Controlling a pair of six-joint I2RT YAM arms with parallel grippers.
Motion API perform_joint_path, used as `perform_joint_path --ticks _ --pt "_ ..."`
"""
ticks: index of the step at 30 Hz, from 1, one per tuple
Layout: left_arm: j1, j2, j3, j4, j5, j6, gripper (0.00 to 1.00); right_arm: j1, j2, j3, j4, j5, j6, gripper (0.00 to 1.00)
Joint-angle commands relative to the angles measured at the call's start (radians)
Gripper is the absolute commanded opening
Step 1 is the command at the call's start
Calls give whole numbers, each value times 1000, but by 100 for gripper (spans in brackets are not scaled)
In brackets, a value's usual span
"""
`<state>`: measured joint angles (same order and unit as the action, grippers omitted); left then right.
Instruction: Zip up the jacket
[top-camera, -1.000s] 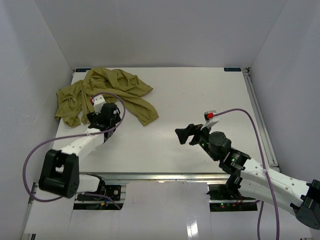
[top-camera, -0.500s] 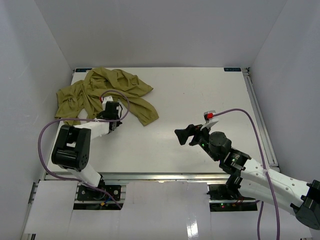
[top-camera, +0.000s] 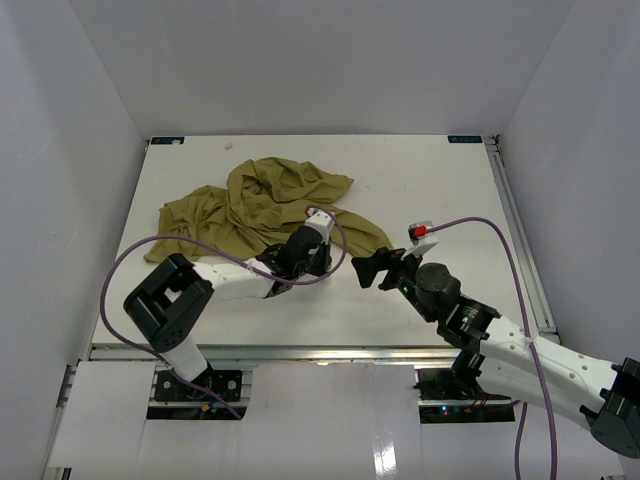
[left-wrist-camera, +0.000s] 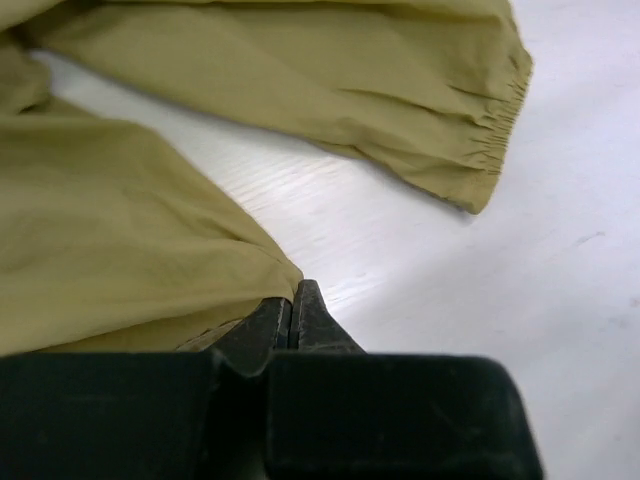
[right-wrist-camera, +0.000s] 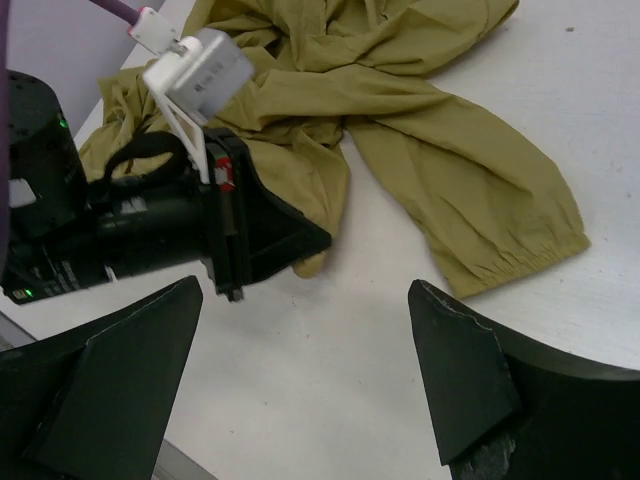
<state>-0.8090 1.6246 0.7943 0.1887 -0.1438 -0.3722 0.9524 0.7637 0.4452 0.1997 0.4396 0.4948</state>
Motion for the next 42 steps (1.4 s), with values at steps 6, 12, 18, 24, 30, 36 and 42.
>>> perform_joint_path --ticks 6,12,18,24,30,36,42 --pt "-228 221 214 125 80 -7 5 5 -99 -24 17 106 25 90" --pt "-231 96 175 83 -4 -41 65 5 -161 -53 25 133 32 90" --pt "-201 -107 113 -125 -159 -98 70 5 -172 -58 32 126 28 90" --pt "-70 -343 -103 -110 -52 -257 66 5 -152 -50 36 112 21 90" --pt "-9 -380 -211 -69 89 -379 66 5 -139 -48 41 93 16 91" --pt "-4 -344 -228 -70 73 -436 65 5 -143 -48 41 89 11 91" --pt "20 -300 -249 9 94 -487 63 5 -150 -48 43 76 10 91"
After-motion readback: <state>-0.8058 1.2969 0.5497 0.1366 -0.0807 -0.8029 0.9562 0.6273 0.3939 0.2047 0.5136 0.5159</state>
